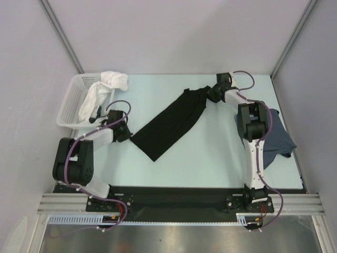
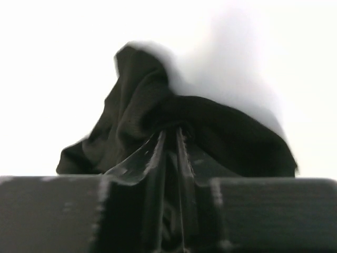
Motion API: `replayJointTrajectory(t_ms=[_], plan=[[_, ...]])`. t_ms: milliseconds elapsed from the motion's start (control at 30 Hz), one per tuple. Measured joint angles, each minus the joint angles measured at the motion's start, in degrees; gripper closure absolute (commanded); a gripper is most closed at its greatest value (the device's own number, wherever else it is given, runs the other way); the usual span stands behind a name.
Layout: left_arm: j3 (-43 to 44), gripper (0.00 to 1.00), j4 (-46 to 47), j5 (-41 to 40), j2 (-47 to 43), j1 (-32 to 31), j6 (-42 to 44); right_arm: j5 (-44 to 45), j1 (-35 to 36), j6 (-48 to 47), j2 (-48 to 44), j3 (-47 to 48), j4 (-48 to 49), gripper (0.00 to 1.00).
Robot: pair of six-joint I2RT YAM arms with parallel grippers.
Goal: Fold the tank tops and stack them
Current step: Fold the tank top
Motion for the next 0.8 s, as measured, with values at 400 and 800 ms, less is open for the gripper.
replayJointTrajectory(t_ms=[400,800], plan=[[-13.7,0.99,-0.4,7.1,-14.7,-1.9,-2.4,-12.9,-0.2,-4.3,7.0,11.8,0.2,0.26],[-17.1,1.0,3.4,11.5,-16.4,-2.5,-4.1,-13.6,1.4,-8.6,-22.8,-32.0,2.9,0.29]])
